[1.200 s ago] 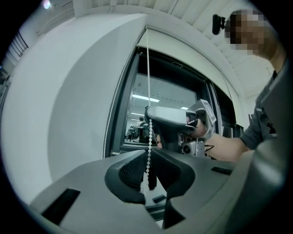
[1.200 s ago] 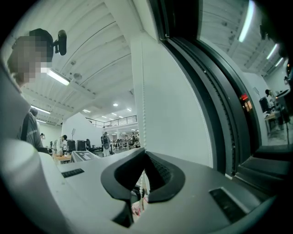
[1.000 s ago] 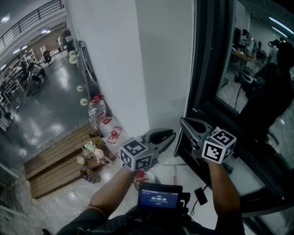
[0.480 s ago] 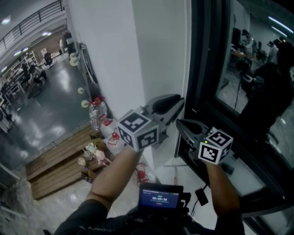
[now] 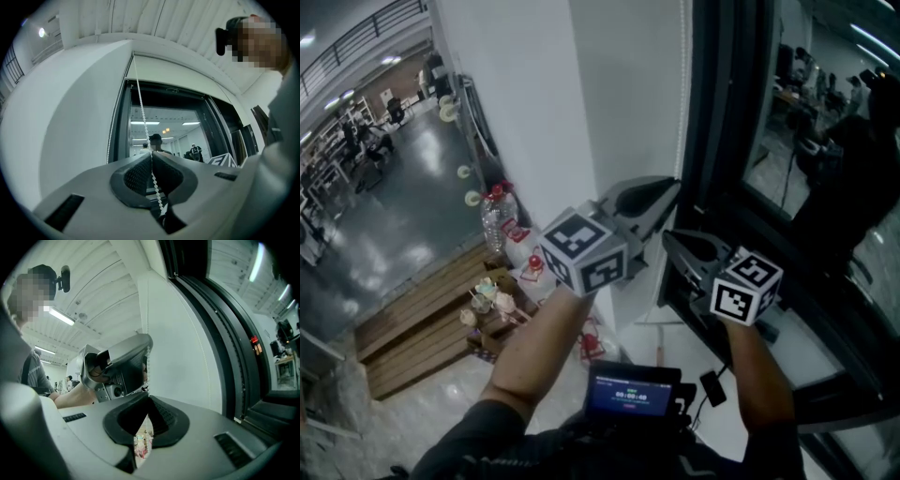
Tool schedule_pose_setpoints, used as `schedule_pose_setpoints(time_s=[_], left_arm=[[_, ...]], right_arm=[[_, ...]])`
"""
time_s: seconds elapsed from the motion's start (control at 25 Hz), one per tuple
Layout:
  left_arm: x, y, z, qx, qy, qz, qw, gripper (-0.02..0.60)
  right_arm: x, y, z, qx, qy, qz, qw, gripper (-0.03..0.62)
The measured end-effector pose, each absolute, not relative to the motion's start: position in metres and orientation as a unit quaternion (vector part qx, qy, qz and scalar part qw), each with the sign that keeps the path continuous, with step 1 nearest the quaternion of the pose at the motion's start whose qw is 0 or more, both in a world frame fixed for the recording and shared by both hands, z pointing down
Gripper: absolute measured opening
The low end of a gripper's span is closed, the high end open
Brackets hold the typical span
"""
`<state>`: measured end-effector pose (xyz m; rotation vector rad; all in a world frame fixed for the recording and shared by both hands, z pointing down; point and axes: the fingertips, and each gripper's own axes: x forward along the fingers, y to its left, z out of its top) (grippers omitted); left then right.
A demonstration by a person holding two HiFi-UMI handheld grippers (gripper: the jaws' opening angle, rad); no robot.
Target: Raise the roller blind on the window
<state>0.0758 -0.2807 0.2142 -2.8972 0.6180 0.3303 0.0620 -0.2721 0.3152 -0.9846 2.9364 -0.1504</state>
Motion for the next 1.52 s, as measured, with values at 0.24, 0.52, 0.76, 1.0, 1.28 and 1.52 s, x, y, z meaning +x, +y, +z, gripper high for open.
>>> schedule_pose_setpoints(time_s=[0.24, 0.52, 0.76, 1.0, 1.28, 1.52], left_arm=[[0.084, -0.285, 0.254, -0.974, 0.206, 0.078, 0.055, 0.009], [0.088, -0.297, 0.292, -0.976, 0.204, 0.064, 0.029, 0.009], [0.083, -0.295, 0.294, -0.977, 0.201, 0.062, 0.025, 0.009], [0.080, -0.282, 0.291, -0.978, 0.192, 0.077, 0.022, 0.009], [0.082, -0.266, 0.291, -0.981, 0.175, 0.081, 0.019, 0.009], [0.084, -0.258, 0.289, -0.982, 0.167, 0.084, 0.020, 0.009]], right_arm=[[0.068, -0.277, 0.354, -0.335, 0.938, -0.089, -0.017, 0.000], [0.077, -0.285, 0.390, -0.345, 0.930, -0.125, -0.024, 0.002], [0.085, -0.274, 0.381, -0.328, 0.937, -0.115, -0.029, 0.038], [0.105, -0.262, 0.295, -0.339, 0.936, -0.060, 0.067, 0.096], [0.087, -0.265, 0.222, -0.335, 0.938, 0.012, 0.088, 0.107], [0.071, -0.265, 0.209, -0.318, 0.944, 0.022, 0.082, 0.017]])
